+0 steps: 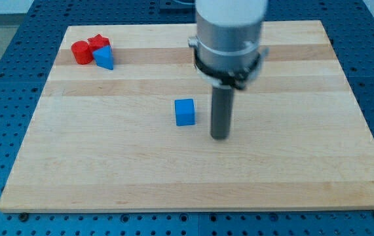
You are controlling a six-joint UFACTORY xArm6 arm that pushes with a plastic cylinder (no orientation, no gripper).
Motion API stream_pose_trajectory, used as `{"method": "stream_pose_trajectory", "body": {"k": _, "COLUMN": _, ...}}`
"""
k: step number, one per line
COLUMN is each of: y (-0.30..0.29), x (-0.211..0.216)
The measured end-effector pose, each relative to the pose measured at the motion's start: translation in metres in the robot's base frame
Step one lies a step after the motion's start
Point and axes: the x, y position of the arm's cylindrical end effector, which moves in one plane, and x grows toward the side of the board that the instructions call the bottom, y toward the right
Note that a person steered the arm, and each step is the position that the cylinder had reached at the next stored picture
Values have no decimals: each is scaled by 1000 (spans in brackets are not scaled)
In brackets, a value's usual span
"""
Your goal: Move the blue cube below the blue triangle
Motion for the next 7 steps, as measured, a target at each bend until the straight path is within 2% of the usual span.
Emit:
{"method": "stream_pose_trajectory", "body": {"k": 1, "y": -48, "x": 5}}
{"method": "stream_pose_trajectory", "body": {"k": 3, "y": -72, "x": -81}}
{"method": "stream_pose_trajectory", "body": {"k": 4, "y": -85, "x": -83}}
{"method": "stream_pose_trajectory", "body": {"k": 5, "y": -65, "x": -87}}
{"method": "stream_pose_trajectory", "body": {"k": 6, "y": -81, "x": -89}}
{"method": "stream_pose_trajectory", "body": {"k": 7, "y": -46, "x": -112}}
